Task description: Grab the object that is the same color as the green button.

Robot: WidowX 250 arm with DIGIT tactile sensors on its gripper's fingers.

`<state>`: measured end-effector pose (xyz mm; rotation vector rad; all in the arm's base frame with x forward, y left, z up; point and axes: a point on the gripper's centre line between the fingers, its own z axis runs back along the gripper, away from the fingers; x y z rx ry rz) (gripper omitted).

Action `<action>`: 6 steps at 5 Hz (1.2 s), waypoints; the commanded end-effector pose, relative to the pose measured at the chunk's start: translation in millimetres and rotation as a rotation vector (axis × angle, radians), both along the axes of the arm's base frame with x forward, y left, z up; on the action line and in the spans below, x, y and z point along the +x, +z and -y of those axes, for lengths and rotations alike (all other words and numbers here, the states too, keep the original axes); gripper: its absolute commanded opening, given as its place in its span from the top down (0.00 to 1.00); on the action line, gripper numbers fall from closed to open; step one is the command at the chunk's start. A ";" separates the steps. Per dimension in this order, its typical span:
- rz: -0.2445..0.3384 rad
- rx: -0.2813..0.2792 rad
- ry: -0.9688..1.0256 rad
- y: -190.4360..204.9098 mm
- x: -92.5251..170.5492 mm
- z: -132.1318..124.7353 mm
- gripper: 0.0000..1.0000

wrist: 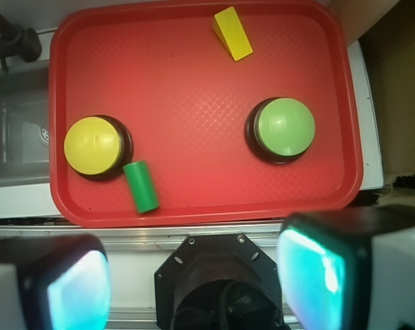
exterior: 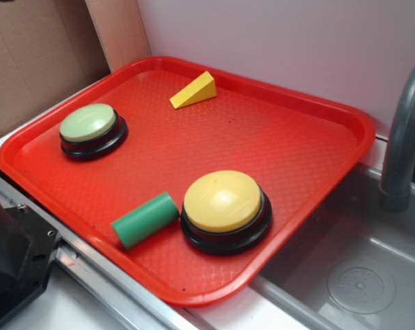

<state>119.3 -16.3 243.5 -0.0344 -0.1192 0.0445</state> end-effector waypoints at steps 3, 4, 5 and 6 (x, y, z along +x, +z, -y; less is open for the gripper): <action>-0.023 0.031 -0.079 -42.6 13.1 29.8 0.00; 0.003 0.039 -0.105 -68.0 12.5 45.0 0.00; 0.010 0.035 -0.114 -112.2 22.1 56.2 0.00; -0.013 0.058 -0.099 -150.7 33.6 60.6 0.00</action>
